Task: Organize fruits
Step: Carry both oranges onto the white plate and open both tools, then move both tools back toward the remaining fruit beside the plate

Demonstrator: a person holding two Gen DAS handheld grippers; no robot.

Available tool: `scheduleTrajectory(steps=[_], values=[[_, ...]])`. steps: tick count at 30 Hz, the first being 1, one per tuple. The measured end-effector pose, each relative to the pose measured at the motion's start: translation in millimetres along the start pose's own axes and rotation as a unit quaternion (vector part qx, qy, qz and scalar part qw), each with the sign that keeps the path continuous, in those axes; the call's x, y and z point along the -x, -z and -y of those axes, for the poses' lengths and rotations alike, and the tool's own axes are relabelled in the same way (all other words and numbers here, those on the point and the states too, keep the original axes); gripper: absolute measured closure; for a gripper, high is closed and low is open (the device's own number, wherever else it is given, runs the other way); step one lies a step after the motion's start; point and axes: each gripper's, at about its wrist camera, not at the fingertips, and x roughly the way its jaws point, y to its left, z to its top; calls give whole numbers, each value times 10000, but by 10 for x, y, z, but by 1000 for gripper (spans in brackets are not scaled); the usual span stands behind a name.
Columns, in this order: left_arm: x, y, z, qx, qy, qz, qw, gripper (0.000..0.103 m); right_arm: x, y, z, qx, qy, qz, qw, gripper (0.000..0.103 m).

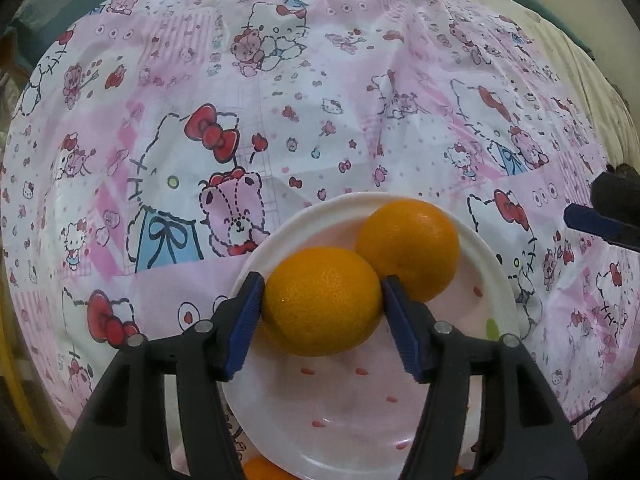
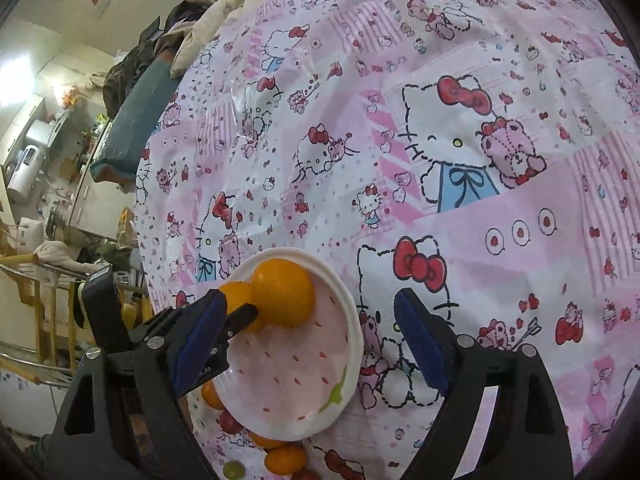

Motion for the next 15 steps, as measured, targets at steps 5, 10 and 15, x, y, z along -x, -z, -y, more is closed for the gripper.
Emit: scheduleTrajectory(steps=[5, 10, 15], values=[[42, 37, 66, -118, -87, -18, 9999, 19, 18, 13, -44, 66, 19, -3, 10000, 15], [104, 53, 124, -221, -115, 53, 9997, 15, 40, 57, -82, 162, 101, 13, 9998, 15], [240, 80, 84, -6, -156, 249, 9996, 15, 106, 138, -121, 222, 110, 45, 9997, 15]])
